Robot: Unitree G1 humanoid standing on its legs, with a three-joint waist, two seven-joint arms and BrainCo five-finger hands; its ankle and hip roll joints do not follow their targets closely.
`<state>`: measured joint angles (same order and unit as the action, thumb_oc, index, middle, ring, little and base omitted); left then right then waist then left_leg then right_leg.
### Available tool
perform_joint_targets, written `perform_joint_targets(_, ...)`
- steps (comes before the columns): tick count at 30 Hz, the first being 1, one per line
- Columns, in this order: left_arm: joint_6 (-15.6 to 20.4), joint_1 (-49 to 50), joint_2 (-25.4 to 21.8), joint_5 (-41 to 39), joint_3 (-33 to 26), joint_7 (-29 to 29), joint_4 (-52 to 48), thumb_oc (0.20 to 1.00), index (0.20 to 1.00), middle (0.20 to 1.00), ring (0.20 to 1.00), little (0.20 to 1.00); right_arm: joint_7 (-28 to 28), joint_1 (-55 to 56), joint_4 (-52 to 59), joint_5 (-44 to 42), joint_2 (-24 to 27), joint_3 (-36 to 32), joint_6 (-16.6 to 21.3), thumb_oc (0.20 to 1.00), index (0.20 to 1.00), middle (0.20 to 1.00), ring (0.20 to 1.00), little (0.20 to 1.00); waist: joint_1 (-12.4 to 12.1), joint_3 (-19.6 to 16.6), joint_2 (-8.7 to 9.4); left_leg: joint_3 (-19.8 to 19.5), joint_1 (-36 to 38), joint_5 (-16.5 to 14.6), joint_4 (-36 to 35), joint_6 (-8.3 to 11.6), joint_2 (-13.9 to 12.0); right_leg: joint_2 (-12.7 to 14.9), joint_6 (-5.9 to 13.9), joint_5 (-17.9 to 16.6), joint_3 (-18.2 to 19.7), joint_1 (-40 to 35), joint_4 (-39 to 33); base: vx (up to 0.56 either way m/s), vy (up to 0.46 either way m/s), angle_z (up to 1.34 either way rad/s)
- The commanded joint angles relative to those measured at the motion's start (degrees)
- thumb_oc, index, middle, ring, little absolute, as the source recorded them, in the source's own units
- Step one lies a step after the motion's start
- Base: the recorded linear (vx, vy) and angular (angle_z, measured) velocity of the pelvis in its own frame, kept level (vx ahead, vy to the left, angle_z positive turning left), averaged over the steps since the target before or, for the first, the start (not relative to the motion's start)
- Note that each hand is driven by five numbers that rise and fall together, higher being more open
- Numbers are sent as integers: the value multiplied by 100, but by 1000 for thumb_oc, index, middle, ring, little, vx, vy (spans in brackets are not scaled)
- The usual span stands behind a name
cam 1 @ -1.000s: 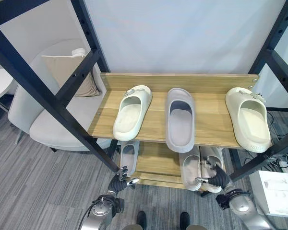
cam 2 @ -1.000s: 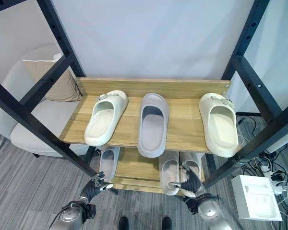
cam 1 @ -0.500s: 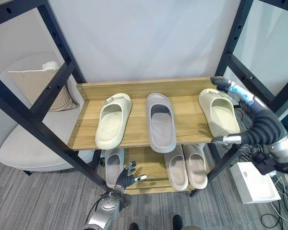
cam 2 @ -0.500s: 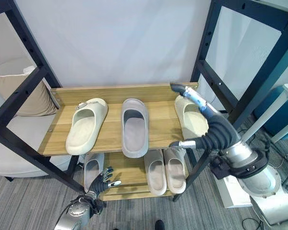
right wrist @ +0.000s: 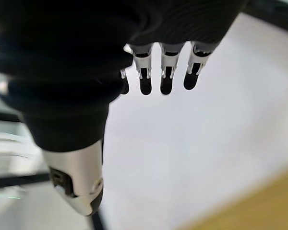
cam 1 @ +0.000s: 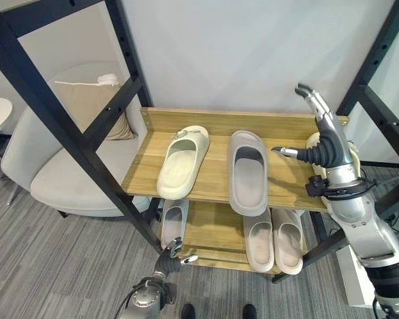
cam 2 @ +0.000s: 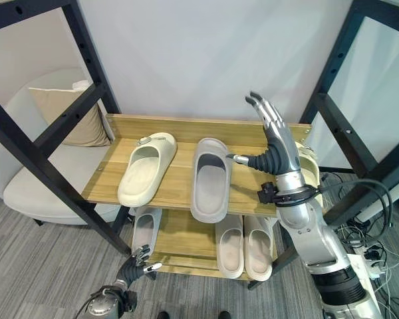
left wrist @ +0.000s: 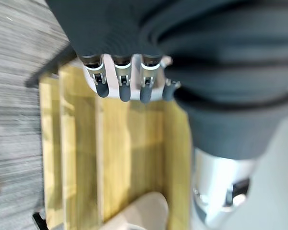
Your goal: Arrange the slippers neatly on the shoe rack.
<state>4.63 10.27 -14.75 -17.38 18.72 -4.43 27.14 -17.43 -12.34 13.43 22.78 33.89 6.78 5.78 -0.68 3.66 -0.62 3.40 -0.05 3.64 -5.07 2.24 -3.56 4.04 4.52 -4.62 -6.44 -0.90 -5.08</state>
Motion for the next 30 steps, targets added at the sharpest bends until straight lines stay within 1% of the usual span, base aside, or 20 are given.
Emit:
perform_joint_targets(1, 248, -425, -126, -73, -184, -41, -146, 1000, 1000, 1000, 1000, 1000, -360, -54, 193, 479, 47, -151, -88, 1000, 1000, 1000, 1000, 1000, -72, 165, 144, -267, 157, -435, 7, 21, 17, 125, 249, 644, -79, -336, 8, 20, 18, 9)
perform_joint_targets(8, 265, -272, -118, 17, -263, -13, -168, 1000, 1000, 1000, 1000, 1000, -365, 149, -238, 566, -76, -94, -142, 1000, 1000, 1000, 1000, 1000, -161, 182, 128, -343, 197, -467, 7, -8, 74, 172, 253, 667, -140, -405, 8, 11, 7, 9)
perform_joint_targets(15, 311, -264, -120, 4, -213, -36, -160, 1000, 1000, 1000, 1000, 1000, -436, -175, -902, 630, -90, 196, -272, 1000, 1000, 1000, 1000, 1000, -282, 190, 122, -370, 223, -467, 7, -9, 95, 197, 257, 670, -179, -427, 8, 0, 0, 0)
perform_joint_targets(16, 311, -269, -130, 20, -204, -42, -146, 1000, 1000, 1000, 1000, 1000, -472, -308, -1079, 677, -57, 239, -331, 545, 545, 545, 545, 545, -313, 187, 124, -387, 220, -465, 7, -7, 105, 202, 260, 670, -188, -434, 8, 0, 0, 0)
perform_joint_targets(17, 316, -275, -130, 26, -200, -44, -138, 1000, 1000, 1000, 1000, 1000, -500, -392, -1196, 694, -38, 267, -352, 357, 357, 357, 357, 357, -326, 187, 125, -394, 219, -463, 7, -7, 108, 203, 259, 672, -191, -436, 8, 0, 0, 0)
perform_joint_targets(18, 324, -286, -143, 22, -186, -45, -125, 1000, 1000, 1000, 1000, 1000, -512, -477, -1300, 696, 1, 296, -384, 200, 200, 200, 200, 200, -346, 182, 131, -405, 219, -461, 7, -5, 110, 205, 259, 673, -196, -438, 8, 0, 0, 0)
perform_joint_targets(20, 335, -264, -173, -9, -163, -12, -136, 1000, 1000, 1000, 1000, 1000, -565, -752, -1739, 647, 117, 387, -452, 200, 200, 200, 200, 200, -406, 176, 132, -443, 223, -458, 7, -2, 123, 203, 252, 683, -222, -454, 8, -9, -2, 4)
perform_joint_targets(23, 344, -259, -204, -36, -137, 14, -100, 1000, 1000, 1000, 1000, 1000, -608, -972, -2055, 529, 168, 456, -492, 200, 200, 200, 200, 200, -463, 174, 136, -471, 221, -451, 7, 2, 127, 202, 247, 686, -250, -462, 8, -10, 1, 13)
perform_joint_targets(30, 317, -250, -209, -76, -148, 25, -74, 1000, 1000, 1000, 1000, 1000, -603, -963, -2192, 417, 174, 416, -547, 200, 200, 200, 200, 200, -505, 155, 140, -531, 206, -437, 7, 7, 142, 198, 234, 692, -306, -503, 8, -15, -2, 8)
